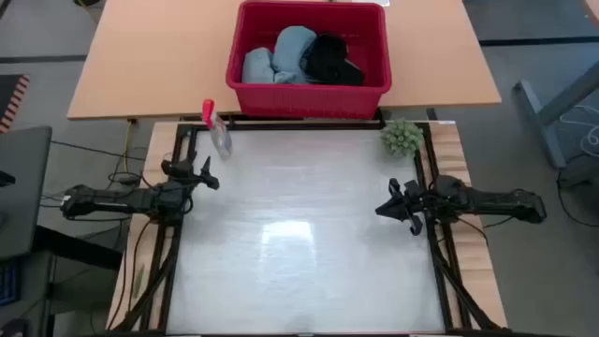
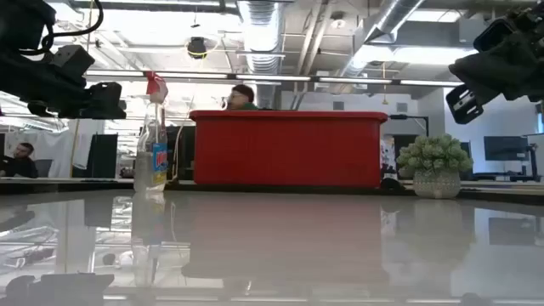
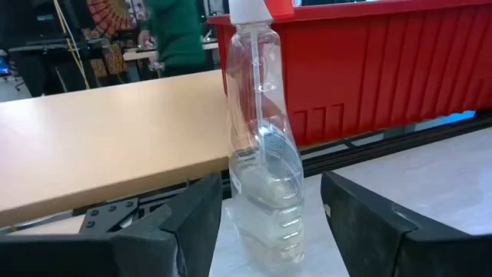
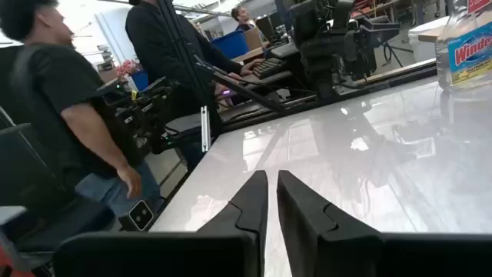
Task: Fold Laundry from Bin
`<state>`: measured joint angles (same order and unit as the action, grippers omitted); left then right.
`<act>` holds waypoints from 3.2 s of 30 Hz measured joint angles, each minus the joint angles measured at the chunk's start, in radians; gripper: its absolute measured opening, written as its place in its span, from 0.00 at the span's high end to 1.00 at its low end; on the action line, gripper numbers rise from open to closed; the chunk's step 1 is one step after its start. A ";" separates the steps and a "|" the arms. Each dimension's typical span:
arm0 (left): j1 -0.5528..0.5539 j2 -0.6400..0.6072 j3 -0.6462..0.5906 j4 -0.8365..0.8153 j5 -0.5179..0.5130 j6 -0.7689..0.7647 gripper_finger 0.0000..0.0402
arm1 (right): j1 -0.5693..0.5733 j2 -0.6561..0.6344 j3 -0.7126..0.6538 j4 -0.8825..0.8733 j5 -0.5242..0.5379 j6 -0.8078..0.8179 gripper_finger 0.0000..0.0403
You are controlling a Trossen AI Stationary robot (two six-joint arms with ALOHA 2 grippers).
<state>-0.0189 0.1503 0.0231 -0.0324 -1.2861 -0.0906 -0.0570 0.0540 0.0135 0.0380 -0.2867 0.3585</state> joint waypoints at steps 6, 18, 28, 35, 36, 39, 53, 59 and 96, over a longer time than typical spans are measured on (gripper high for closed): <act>0.000 0.000 0.000 0.000 0.000 0.000 0.47 | 0.000 0.000 0.000 0.000 0.000 0.000 0.85; 0.000 0.000 0.000 0.000 0.000 0.000 0.47 | 0.000 0.000 0.000 0.000 0.000 0.000 0.85; 0.000 0.000 0.000 0.000 0.000 0.000 0.47 | 0.000 0.000 0.000 0.000 0.000 0.000 0.85; 0.000 0.000 0.000 0.000 0.000 0.000 0.47 | 0.000 0.000 0.000 0.000 0.000 0.000 0.85; 0.000 0.000 0.000 0.000 0.000 0.001 0.47 | 0.000 0.000 0.000 0.000 0.000 0.000 0.85; 0.000 0.000 0.000 0.000 0.000 0.001 0.47 | 0.000 0.000 0.000 0.000 0.000 0.000 0.85; 0.000 0.000 0.000 0.000 0.000 0.000 0.47 | 0.000 0.000 0.000 0.000 0.000 0.000 0.85; 0.000 0.000 0.000 0.000 0.000 0.000 0.47 | 0.000 0.000 0.000 0.000 0.000 0.000 0.85; 0.026 0.036 0.000 0.051 0.307 -1.310 0.47 | -0.064 0.005 -0.003 0.632 0.233 -0.416 0.85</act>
<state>0.0067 0.1864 0.0231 0.0189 -0.9796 -1.4007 -0.1205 0.0586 0.0105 0.6702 -0.0533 -0.0577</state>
